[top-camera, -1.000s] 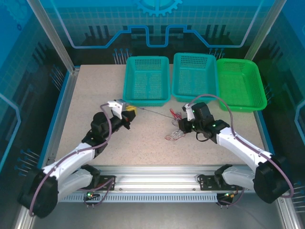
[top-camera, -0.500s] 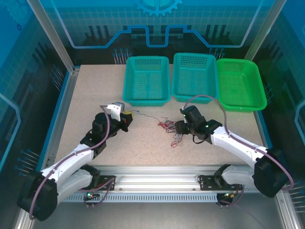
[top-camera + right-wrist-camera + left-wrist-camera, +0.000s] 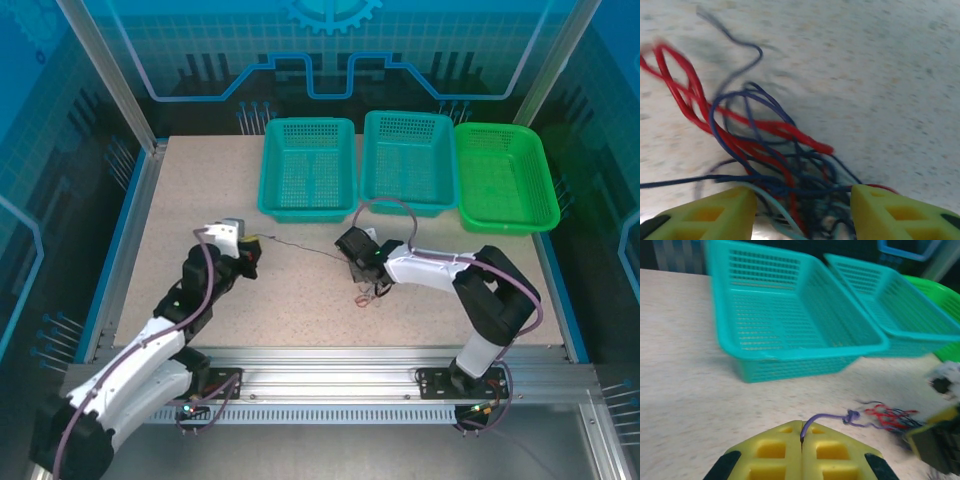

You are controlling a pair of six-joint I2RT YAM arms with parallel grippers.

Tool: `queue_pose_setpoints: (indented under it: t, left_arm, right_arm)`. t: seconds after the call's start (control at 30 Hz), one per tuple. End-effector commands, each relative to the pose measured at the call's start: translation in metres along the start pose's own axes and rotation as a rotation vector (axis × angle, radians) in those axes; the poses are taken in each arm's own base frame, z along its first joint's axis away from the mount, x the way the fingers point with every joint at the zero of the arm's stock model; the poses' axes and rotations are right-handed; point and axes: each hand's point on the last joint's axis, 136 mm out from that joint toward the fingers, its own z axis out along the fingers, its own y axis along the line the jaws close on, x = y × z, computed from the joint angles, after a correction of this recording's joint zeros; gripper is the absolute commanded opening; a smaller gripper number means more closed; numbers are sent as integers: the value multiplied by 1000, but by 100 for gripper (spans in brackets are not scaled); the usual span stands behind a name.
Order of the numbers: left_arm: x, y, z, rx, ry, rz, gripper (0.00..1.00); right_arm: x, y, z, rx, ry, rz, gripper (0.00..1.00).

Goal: Untangle the cables

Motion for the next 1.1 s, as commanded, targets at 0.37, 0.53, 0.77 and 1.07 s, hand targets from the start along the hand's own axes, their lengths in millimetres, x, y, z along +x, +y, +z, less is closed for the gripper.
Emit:
queue_pose_setpoints:
  t: [0.37, 0.53, 0.77, 1.07]
  left_arm:
    - [25, 74, -16, -212, 64, -299, 0]
    - [39, 69, -10, -163, 79, -298, 31]
    - [7, 25, -12, 68, 9, -232, 51]
    - [21, -125, -7, 563, 77, 309, 59]
  right_arm:
    - [4, -57, 3, -34, -11, 154, 1]
    - [-23, -33, -30, -218, -126, 43, 0]
    - [-51, -20, -84, -364, -259, -96, 0]
    - [-72, 1, -142, -546, -338, -153, 0]
